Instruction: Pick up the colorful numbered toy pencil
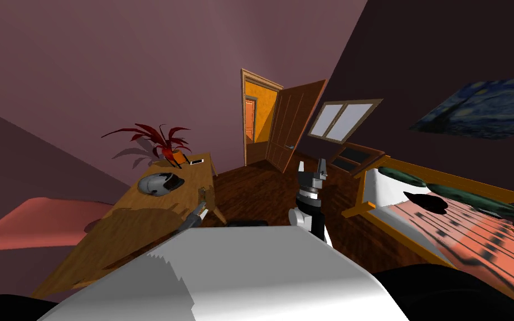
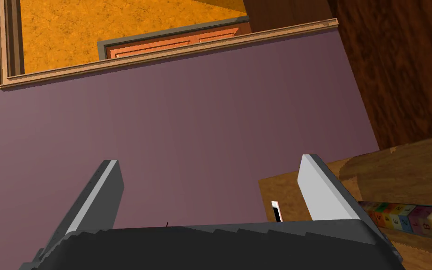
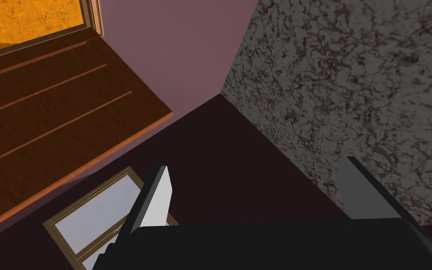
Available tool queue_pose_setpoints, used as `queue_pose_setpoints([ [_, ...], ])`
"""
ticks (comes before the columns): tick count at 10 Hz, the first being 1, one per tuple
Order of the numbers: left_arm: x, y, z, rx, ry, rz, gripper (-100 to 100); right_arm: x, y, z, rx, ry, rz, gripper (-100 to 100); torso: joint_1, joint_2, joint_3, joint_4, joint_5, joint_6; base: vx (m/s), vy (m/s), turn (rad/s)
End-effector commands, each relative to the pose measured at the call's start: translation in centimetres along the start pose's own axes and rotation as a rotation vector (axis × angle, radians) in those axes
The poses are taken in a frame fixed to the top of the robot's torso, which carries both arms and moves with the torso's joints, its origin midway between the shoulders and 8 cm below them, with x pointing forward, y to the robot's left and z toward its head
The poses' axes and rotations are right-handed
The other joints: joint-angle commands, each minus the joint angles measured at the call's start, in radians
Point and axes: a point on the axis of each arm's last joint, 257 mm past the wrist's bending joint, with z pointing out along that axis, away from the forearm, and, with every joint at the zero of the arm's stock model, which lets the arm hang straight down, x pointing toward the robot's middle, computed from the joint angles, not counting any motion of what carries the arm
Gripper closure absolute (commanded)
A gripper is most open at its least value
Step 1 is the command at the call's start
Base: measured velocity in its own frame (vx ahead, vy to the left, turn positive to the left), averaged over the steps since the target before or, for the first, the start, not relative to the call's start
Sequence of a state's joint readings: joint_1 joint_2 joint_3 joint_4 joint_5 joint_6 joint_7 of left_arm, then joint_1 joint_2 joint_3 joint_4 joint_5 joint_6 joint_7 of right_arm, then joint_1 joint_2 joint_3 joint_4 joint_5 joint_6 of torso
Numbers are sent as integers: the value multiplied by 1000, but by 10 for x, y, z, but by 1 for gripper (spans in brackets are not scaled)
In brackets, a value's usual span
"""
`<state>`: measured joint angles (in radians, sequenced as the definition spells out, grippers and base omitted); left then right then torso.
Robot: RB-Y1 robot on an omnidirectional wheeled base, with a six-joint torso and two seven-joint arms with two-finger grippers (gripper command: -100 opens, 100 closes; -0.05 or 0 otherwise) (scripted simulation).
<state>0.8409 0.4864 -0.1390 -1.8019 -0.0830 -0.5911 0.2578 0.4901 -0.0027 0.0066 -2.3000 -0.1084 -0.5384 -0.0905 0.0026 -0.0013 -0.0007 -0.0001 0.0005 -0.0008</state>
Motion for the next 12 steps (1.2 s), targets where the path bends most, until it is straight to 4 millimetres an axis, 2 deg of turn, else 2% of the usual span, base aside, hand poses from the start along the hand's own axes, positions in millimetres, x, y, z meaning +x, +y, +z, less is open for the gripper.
queue_pose_setpoints([
  [1,4,29,-17,-83,26,-29,-100,0,0,0,0,0,0,0,0,0,0,0,0,0,30,28,-299],
  [2,9,48,-32,-141,51,-53,-100,0,0,0,0,0,0,0,0,-1,0,0,0,1,40,45,-358],
  [3,8,53,-34,-153,48,-53,-100,0,0,0,0,0,0,0,1,-1,-1,0,0,1,22,43,-152],
  [4,11,77,-53,-224,69,-75,-100,0,0,0,0,0,0,0,1,-1,-1,0,0,0,16,37,-303],
  [5,11,77,-53,-224,69,-75,-100,0,0,0,0,0,0,0,0,0,0,0,0,1,11,32,-155],
  [7,16,116,-91,-357,106,-115,-100,0,0,0,0,0,0,0,0,-1,0,0,0,1,27,34,-363],
  [8,15,120,-95,-368,103,-114,-100,0,0,0,0,0,0,0,1,-1,-1,0,0,1,30,40,-202],
  [9,15,140,-117,-441,117,-130,-100,0,0,0,0,0,0,0,0,-2,-1,0,0,0,23,39,-364],
  [10,15,140,-117,-441,117,-130,-100,0,0,0,0,0,0,0,1,-1,-1,0,0,1,17,47,-161],
  [12,12,172,-160,-576,139,-155,-100,0,0,0,0,0,0,0,0,-2,-1,0,0,1,40,50,-365],
])
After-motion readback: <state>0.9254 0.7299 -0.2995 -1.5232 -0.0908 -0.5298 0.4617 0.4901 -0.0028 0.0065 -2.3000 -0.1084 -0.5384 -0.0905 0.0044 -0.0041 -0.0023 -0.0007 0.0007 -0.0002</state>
